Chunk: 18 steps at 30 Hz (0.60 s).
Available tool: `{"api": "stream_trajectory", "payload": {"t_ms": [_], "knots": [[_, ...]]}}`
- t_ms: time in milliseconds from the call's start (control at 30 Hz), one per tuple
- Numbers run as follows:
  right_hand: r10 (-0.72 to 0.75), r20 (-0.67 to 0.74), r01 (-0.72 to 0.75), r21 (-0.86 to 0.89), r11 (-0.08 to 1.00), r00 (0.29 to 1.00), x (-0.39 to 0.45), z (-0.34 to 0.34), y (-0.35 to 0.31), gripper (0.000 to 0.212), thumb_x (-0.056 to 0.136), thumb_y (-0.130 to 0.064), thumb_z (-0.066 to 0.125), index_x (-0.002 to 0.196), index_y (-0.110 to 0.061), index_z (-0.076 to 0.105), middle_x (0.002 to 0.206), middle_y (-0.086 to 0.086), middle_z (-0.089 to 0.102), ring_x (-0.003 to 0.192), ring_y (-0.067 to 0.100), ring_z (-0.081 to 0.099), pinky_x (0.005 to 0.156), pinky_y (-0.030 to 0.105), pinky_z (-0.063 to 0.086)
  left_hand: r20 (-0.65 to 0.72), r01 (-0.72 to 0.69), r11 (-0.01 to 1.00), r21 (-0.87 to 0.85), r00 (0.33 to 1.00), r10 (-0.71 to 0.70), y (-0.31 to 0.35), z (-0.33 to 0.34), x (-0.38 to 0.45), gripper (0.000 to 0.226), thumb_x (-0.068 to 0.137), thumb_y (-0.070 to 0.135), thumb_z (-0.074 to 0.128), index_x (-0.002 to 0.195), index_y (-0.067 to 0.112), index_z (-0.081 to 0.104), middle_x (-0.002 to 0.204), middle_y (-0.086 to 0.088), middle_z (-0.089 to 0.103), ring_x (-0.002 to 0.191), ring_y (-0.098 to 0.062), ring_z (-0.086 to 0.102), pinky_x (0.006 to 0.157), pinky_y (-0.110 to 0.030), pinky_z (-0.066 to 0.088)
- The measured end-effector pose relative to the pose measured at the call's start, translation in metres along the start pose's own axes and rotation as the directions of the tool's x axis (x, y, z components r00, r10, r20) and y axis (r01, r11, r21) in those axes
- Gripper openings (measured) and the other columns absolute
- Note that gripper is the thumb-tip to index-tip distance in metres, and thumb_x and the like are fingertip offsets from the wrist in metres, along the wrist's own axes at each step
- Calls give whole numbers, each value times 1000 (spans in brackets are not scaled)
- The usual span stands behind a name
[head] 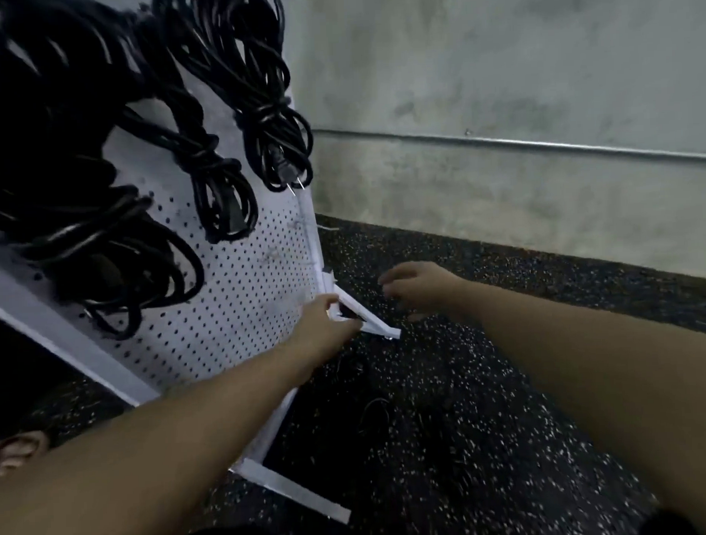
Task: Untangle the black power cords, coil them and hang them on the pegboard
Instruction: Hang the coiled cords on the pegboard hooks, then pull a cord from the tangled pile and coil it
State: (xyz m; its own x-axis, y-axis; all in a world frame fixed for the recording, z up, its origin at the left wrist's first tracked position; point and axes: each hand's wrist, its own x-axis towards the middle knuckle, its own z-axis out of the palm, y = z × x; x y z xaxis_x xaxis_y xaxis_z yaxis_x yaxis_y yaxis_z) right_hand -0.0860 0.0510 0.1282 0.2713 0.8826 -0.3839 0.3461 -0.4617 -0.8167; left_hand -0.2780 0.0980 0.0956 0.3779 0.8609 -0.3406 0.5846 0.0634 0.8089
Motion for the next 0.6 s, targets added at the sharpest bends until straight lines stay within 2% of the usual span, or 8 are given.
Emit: {"api": "stream_trajectory", "payload": {"t_ms": [67,100,167,233,300,367,500,600], "knots": [[116,41,-112,-84,990,992,20,15,35,27,100,-20,61,126,-16,65,111,14,65,84,20,65,63,30,60,67,17,992,125,997,-26,-29,12,20,54,92,26,75,139,15,50,115,-2,58,79,-15,58,63,-28,50],[165,62,-158,-105,982,984,30,23,53,26,100,-20,61,126,-17,64,108,13,64,83,20,65,66,32,61,99,23,982,189,994,-42,-42,18,30,50,91,27,75,133,14,52,113,-3,59,77,-14,57,61,-27,48],[239,92,-226,-133,965,967,50,43,89,21,99,-18,60,120,-20,63,106,12,64,84,19,65,74,37,63,196,36,949,312,975,-101,-68,33,49,43,90,30,75,124,16,52,107,-1,59,80,-11,57,68,-27,48],[298,139,-275,-165,947,944,67,64,118,20,100,-14,56,118,-21,62,105,10,62,84,19,63,79,38,62,287,41,921,387,944,-162,-93,50,68,46,88,32,77,121,18,48,108,-1,59,86,-12,58,74,-29,49],[339,187,-302,-200,932,922,81,81,141,24,100,-12,55,123,-19,61,102,8,61,89,21,62,74,36,60,344,45,903,427,915,-209,-114,65,83,52,86,34,79,122,17,45,111,-2,59,90,-13,59,73,-28,49],[362,202,-318,-223,922,910,92,92,157,28,99,-10,55,126,-16,61,103,9,61,90,23,61,71,37,60,377,31,879,476,896,-236,-132,76,96,61,84,37,81,127,17,44,117,-4,57,98,-17,60,77,-30,50],[383,217,-310,-306,900,898,105,105,181,38,96,-9,54,133,-17,57,123,13,59,98,32,65,86,49,60,419,-8,833,554,867,-271,-162,94,108,79,82,42,83,142,18,38,138,-7,43,114,-24,56,86,-30,50],[399,265,-303,-338,891,878,108,111,192,48,95,-9,57,141,-19,51,129,10,55,97,28,63,86,45,61,395,-24,811,584,882,-258,-174,104,108,70,88,33,77,144,21,37,140,-8,30,112,-29,56,95,-35,52]]}}
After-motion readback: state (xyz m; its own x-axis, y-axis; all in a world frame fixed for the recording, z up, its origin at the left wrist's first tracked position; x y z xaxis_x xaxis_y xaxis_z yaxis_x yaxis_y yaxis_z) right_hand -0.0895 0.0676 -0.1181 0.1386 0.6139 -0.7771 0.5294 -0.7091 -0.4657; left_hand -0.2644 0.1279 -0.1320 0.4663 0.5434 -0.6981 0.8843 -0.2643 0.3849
